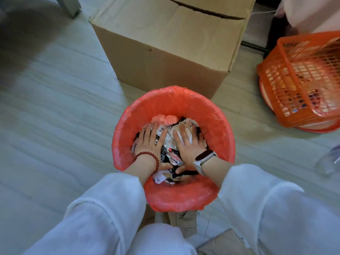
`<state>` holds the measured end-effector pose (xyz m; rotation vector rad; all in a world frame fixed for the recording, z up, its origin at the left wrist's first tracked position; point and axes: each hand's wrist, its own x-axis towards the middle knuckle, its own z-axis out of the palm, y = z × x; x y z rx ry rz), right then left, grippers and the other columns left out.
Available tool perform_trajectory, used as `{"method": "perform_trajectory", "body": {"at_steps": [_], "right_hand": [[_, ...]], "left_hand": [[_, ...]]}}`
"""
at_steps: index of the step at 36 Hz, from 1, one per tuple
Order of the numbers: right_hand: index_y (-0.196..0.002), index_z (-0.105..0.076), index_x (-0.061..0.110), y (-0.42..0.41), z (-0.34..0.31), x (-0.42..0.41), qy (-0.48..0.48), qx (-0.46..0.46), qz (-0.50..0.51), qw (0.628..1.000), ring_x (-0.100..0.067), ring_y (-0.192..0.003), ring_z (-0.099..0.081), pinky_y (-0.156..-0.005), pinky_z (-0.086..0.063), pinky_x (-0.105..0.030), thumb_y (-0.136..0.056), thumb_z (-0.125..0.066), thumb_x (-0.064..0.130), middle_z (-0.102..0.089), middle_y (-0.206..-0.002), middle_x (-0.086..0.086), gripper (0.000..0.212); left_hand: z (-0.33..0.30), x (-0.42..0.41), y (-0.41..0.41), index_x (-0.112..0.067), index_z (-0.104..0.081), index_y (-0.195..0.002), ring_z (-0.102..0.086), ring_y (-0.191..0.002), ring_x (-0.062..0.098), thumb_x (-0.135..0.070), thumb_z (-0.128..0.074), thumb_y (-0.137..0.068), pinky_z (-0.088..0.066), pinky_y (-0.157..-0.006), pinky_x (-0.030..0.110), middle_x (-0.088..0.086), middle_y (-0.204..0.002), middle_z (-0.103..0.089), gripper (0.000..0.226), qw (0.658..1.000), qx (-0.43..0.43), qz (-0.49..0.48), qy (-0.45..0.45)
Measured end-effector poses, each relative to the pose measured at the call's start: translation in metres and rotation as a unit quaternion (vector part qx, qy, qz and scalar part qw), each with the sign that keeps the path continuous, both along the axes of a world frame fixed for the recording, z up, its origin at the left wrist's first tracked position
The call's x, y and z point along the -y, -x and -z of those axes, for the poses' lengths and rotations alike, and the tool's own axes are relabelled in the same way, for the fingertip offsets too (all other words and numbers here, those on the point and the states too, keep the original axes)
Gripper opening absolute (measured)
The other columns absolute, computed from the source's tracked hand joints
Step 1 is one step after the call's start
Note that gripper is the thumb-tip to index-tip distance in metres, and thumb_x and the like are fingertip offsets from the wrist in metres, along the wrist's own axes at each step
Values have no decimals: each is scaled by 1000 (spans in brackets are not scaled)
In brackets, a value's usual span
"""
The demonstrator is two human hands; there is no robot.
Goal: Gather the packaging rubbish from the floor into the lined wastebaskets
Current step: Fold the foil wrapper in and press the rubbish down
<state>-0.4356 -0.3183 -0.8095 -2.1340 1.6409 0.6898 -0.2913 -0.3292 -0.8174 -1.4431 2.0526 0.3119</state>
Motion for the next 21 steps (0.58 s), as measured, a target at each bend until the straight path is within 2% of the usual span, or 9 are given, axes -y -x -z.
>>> {"method": "perform_trajectory", "body": {"at_steps": [2,4,6,7,9,10,12,16,21], "right_hand": [[-145,-26,15,-4,10,2,48,-15,-1,999,-56,-129,-28,-99,-31,-63,-52,-71,71,-24,-152,-17,118],[-130,-53,20,-3,21,1,61,-34,4,998,-50,-112,-53,-86,-47,-57,-39,-69,79,-51,-136,-13,110],[-117,-64,22,-2,25,1,70,-22,19,997,-44,-101,-62,-75,-52,-53,-27,-68,82,-62,-124,-8,109],[-123,-60,20,-2,22,1,67,-26,11,997,-47,-106,-58,-80,-51,-54,-31,-68,82,-57,-130,-11,111],[-147,-20,16,-2,20,3,23,-2,-10,1000,-54,-132,-23,-103,-29,-60,-56,-66,74,-16,-154,-16,117],[-148,3,18,1,19,5,-17,9,-23,1000,-52,-137,-1,-108,-18,-61,-63,-66,69,8,-156,-13,121],[-144,20,22,6,3,8,-88,26,-5,996,-45,-138,18,-109,-16,-60,-64,-72,61,27,-153,-5,128],[-147,10,23,10,-39,12,-170,56,16,984,-38,-142,6,-112,-22,-52,-73,-74,42,20,-155,-6,113],[-147,-12,23,18,-85,7,-108,122,19,986,-35,-143,6,-115,-17,-50,-81,-66,37,-8,-156,-4,86]], "left_hand": [[13,1,2,-17,33,-135,28,-135,37,-80,-38,-72,18,-109,50,18,-143,36,114,1000,22,3,-1],[24,3,3,-17,34,-133,28,-135,37,-76,-40,-76,20,-108,50,17,-141,37,111,999,41,-2,2],[28,3,5,-22,33,-135,27,-136,37,-72,-40,-80,20,-108,50,17,-143,36,104,999,53,-6,11],[28,3,6,-24,30,-138,27,-136,37,-67,-40,-83,20,-108,50,18,-145,33,99,999,52,-8,13],[22,4,6,-22,25,-142,25,-137,36,-64,-42,-84,17,-109,49,18,-148,29,97,999,36,-11,9],[16,4,5,-21,23,-142,24,-137,36,-70,-44,-80,16,-111,49,17,-149,27,104,1000,20,-15,0],[1,5,3,-21,24,-142,21,-139,35,-82,-47,-64,11,-114,47,16,-150,25,121,999,-23,-32,-29],[-37,6,-2,-25,22,-142,17,-140,34,-79,-62,-52,1,-114,48,12,-152,22,135,993,-70,-70,-61],[-82,-1,0,-22,27,-141,25,-137,35,-70,-71,-52,8,-114,50,17,-149,28,140,993,-94,-58,-41]]}}
